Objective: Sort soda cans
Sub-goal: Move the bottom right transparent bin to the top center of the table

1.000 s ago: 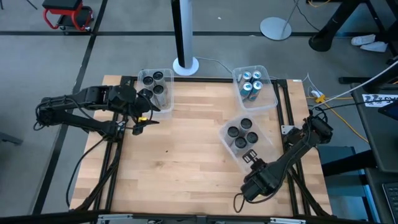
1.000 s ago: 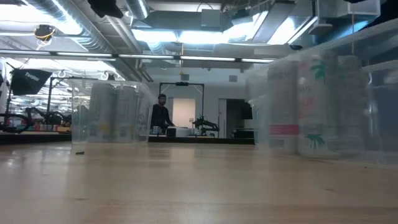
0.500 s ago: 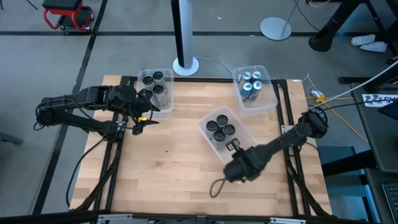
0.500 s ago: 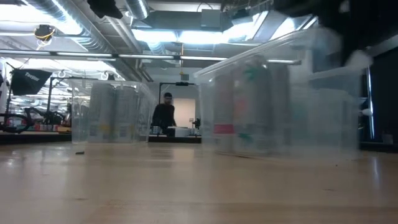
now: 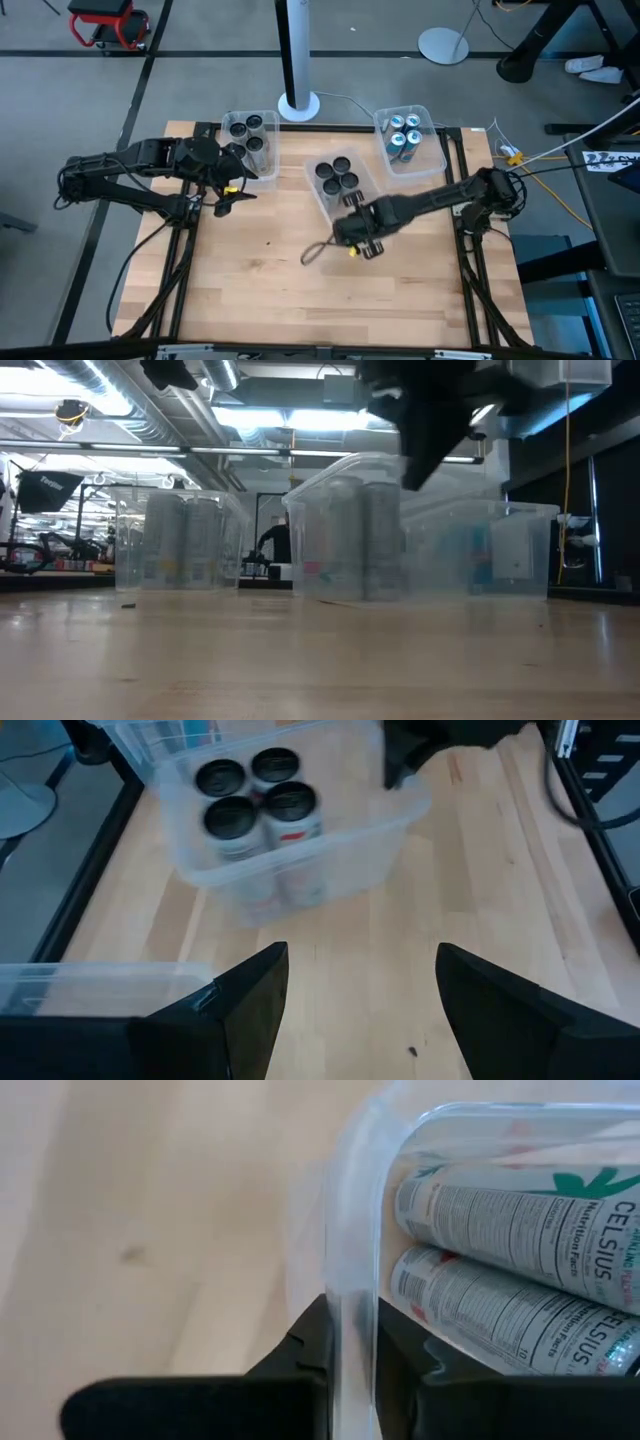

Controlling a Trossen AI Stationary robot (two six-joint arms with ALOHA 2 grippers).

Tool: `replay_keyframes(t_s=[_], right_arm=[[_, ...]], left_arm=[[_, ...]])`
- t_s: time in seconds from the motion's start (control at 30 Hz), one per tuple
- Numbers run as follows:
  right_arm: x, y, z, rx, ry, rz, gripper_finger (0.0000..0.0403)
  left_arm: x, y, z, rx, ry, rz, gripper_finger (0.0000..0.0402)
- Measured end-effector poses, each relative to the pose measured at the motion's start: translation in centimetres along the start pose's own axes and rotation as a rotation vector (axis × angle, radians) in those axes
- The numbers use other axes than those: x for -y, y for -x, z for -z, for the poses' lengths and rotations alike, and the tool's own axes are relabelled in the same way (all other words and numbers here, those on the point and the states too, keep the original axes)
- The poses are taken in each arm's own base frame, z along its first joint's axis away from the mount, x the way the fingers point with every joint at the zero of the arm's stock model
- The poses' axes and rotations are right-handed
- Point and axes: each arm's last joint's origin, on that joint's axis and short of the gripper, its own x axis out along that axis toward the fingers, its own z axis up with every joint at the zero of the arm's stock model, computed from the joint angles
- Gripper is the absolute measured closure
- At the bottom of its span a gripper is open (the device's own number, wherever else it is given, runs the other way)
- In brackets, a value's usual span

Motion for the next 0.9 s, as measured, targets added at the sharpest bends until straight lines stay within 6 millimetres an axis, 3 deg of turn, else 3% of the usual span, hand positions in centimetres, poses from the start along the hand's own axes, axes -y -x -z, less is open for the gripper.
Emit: replay_keyframes(t_s=[0.2,0.47,0.9], right_arm=[[3.7,-1.1,-0.1,0.068,-0.056,0.065,0.0350],[8.7,-2.9,1.8,0.026,-0.161,0.105,0.0353],[13.6,-7.1,0.8,0.208,-0.175,0.200,0.0341]], left_arm=[[0.0,0.0,-0.1,0.006,0.024,0.000,0.0158],[0.0,0.0,0.0,0.003,0.039,0.000,0.0158],[0.0,0.0,0.0,0.001,0.042,-0.001,0.0158]])
